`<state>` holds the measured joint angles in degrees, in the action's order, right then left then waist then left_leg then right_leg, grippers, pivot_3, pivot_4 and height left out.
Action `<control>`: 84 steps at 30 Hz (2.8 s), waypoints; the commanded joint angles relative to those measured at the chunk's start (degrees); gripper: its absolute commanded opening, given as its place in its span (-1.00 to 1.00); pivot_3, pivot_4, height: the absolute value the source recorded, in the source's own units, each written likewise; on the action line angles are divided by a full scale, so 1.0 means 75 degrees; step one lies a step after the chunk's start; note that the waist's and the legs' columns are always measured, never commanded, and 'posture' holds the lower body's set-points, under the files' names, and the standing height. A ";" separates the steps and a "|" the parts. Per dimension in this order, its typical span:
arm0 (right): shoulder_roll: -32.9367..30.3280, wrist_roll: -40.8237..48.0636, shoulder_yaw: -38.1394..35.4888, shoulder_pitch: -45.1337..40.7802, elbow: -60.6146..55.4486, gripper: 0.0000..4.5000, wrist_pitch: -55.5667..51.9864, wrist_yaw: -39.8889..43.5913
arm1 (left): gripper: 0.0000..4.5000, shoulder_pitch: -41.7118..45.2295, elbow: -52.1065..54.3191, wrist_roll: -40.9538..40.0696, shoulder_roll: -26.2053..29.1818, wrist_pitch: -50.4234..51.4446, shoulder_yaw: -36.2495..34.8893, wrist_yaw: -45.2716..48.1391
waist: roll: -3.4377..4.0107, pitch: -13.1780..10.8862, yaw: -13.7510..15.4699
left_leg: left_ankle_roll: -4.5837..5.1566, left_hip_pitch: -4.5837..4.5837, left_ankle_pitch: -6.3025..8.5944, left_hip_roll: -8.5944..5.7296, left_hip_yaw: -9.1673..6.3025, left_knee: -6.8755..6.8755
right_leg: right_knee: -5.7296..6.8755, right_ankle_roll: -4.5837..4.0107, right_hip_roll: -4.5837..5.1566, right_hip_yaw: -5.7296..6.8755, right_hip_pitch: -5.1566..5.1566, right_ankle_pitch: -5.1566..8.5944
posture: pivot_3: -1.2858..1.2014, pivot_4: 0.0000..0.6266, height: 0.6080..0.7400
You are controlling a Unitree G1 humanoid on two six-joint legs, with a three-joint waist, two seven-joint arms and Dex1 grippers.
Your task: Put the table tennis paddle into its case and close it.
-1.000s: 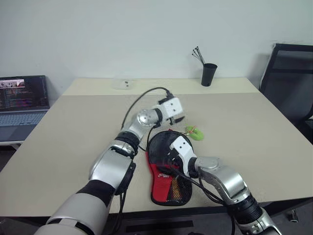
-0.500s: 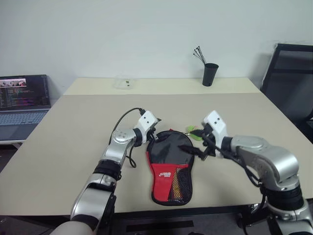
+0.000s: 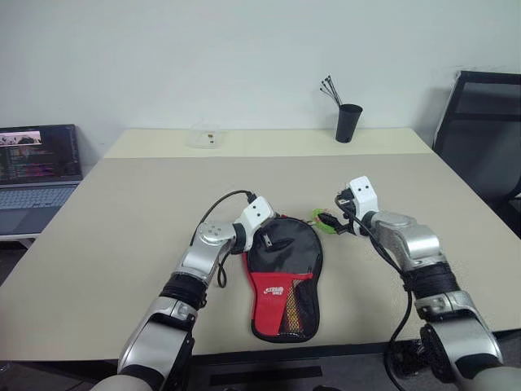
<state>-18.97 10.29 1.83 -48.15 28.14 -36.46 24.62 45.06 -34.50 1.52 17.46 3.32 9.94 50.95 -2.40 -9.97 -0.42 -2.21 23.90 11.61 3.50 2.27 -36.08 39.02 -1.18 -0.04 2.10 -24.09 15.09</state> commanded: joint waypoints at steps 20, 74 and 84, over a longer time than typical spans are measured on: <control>0.0593 -0.0235 -0.0107 0.0021 0.0862 0.26 0.0378 0.0182 | 0.92 -0.0034 0.0049 0.0231 -0.0032 -0.0417 0.0510 0.0302 | 0.0005 -0.0001 -0.0007 | 0.0000 -0.0006 0.0000 0.0004 -0.0001 0.0000 | 0.0005 0.0000 -0.0001 0.0000 0.0002 0.0000 | 0.03 -0.52 1.00; -0.2941 0.3644 -0.0471 0.5498 -0.9655 -0.98 -0.5523 0.1538 | 0.92 0.0538 -0.2300 0.0453 -0.1136 -0.0896 0.0895 0.0875 | 0.0051 0.0044 0.0117 | 0.0002 -0.0050 0.0003 -0.0022 -0.0052 -0.0005 | -0.0044 0.0042 0.0010 0.0045 0.0092 0.0024 | 0.03 -0.52 1.00; -0.3253 0.5211 -0.0665 0.5842 -1.0414 -0.98 -0.5720 0.1999 | 0.92 0.0534 -0.2352 0.0526 -0.1173 -0.0951 0.0891 0.0858 | 0.0047 0.0043 0.0122 | 0.0005 -0.0046 0.0006 -0.0030 -0.0066 -0.0001 | -0.0074 0.0043 0.0018 0.0066 0.0108 0.0025 | 0.03 -0.52 1.00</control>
<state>-42.60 45.94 -3.22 -5.16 -47.24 -78.50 37.81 50.29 -50.04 2.84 8.74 -4.35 14.43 57.89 -2.05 -9.65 0.49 -2.16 23.56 11.66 3.28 1.77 -36.08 38.44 -0.86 0.10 2.60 -23.27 15.28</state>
